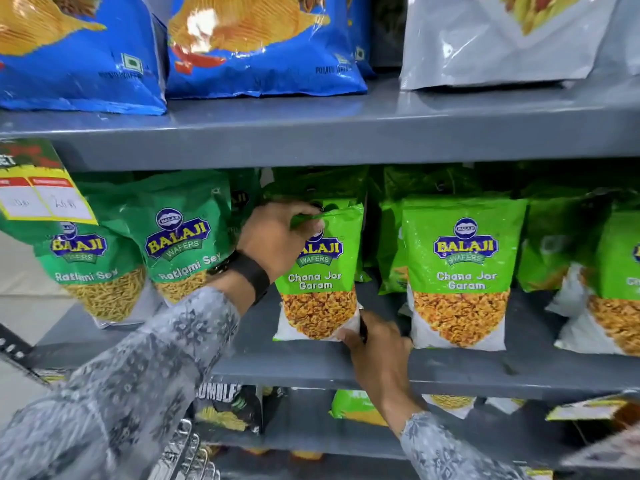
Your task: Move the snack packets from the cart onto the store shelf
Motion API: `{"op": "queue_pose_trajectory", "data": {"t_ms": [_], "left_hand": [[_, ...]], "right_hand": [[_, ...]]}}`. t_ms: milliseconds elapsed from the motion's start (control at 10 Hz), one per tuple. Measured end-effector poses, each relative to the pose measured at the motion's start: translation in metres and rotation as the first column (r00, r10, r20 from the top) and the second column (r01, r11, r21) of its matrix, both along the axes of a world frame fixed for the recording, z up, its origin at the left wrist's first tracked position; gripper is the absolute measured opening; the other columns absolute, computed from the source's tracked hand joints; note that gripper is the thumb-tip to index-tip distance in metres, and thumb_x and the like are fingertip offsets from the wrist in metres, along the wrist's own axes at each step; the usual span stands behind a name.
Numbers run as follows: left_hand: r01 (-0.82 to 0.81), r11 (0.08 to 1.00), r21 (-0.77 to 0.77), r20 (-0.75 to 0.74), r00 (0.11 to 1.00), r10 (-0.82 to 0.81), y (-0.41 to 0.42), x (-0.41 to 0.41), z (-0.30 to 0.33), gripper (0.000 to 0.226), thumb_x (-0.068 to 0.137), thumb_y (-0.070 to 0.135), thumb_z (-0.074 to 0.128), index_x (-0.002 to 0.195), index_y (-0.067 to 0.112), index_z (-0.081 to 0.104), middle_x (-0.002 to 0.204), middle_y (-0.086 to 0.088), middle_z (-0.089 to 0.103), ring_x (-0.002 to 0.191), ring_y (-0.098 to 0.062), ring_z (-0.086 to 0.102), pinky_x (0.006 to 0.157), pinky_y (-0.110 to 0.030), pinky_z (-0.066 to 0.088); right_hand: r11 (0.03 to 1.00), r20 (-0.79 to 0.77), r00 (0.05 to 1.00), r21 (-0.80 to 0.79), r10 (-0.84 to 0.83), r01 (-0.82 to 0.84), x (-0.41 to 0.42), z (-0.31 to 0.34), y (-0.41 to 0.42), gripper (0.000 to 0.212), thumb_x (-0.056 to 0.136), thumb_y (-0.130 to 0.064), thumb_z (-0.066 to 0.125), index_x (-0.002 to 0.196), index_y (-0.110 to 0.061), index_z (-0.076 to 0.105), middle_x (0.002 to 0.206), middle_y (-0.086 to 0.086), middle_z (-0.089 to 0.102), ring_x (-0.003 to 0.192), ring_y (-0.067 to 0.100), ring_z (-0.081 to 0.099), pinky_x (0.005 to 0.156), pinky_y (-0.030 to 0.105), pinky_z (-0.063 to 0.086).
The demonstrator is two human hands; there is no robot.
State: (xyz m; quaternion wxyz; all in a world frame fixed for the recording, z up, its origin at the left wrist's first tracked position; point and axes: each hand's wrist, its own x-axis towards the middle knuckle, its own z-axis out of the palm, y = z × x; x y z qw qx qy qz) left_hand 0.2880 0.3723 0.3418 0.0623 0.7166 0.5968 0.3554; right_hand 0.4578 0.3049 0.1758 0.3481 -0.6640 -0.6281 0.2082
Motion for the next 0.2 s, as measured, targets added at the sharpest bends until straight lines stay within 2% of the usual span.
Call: {"op": "queue_pose_trajectory", "data": {"t_ms": [100, 200], "left_hand": [[-0.080, 0.995, 0.063, -0.077, 0.993, 0.085, -0.018, -0.008, -0.006, 0.060, 0.085, 0.058, 0.061, 0.139, 0.031, 0.055, 0.135, -0.006, 0.064, 0.123, -0.027, 0.061, 0.102, -0.042, 0.050], [-0.196, 0.980, 0.043, -0.204, 0.958, 0.201, -0.064, -0.009, -0.022, 0.081, 0.089, 0.062, 0.051, 0.158, 0.028, 0.026, 0.159, -0.013, 0.039, 0.146, -0.033, 0.036, 0.120, -0.048, 0.031]], "right_hand": [[0.999, -0.040, 0.999, 0.035, 0.031, -0.030, 0.002, 0.006, -0.005, 0.017, 0.083, -0.045, 0.069, 0.083, -0.032, 0.058, 0.085, -0.010, 0.072, 0.095, 0.023, 0.068, 0.082, 0.045, 0.051], [0.992, -0.081, 0.991, 0.061, 0.111, -0.106, 0.009, 0.015, -0.028, 0.032, 0.084, -0.042, 0.073, 0.114, -0.033, 0.063, 0.105, -0.010, 0.074, 0.104, 0.020, 0.070, 0.085, 0.042, 0.056]]}}
